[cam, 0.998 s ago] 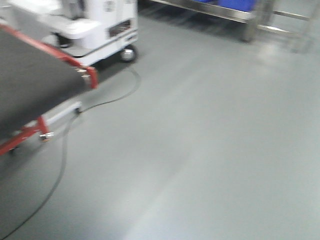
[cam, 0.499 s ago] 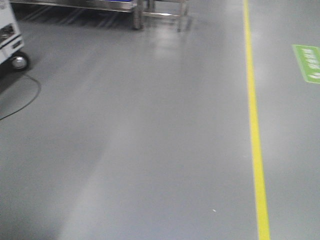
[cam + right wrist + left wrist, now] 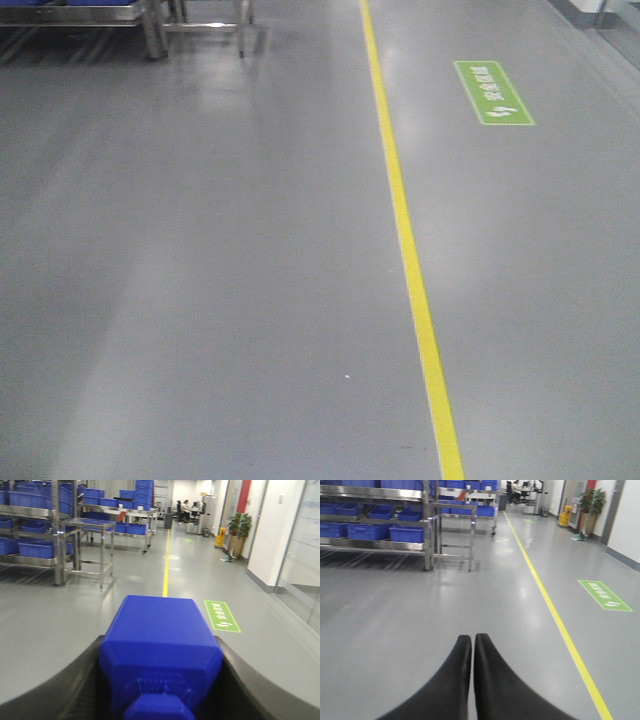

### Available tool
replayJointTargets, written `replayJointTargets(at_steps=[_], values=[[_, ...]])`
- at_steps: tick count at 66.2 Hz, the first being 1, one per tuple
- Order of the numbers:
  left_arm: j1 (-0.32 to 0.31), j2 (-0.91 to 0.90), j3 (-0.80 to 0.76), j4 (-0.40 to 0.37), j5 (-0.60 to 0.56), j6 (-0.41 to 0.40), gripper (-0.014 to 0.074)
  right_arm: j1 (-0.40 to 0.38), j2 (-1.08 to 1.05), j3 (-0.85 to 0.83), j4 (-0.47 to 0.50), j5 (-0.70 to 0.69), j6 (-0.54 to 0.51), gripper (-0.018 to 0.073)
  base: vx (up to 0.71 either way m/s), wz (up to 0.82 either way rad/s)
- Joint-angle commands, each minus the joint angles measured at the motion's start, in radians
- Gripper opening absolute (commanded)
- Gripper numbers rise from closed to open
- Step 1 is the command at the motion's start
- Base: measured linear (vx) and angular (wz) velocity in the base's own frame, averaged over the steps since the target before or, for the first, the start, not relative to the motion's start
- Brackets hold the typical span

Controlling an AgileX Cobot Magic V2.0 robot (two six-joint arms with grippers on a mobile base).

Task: Pour parts from conveyor to right shelf
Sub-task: 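Drive away from the conveyor along the yellow floor line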

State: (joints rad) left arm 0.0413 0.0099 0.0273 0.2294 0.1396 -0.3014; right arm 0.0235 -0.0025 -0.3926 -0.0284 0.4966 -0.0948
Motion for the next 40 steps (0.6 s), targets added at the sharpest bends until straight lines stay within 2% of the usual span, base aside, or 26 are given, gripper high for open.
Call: replayJointTargets(at_steps=[1,19,40], values=[[-0.005,0.015,-0.026,0.000,-0.069,-0.004,-0.0006,-0.004,0.021,-0.026,-0.004,-0.080,-0.006,-0.0005,-0.13,-0.36],[-0.005,0.015,-0.026,0.000,-0.069,-0.004,-0.0006,-0.004,0.021,-0.026,-0.004,-0.080,-0.006,-0.0005,-0.08,-0.25],[-0.005,0.015,-0.026,0.000,-0.069,-0.004,-0.0006,-0.004,0.021,-0.026,-0.004,-0.083,-0.006,-0.0005,0.00,-0.05]])
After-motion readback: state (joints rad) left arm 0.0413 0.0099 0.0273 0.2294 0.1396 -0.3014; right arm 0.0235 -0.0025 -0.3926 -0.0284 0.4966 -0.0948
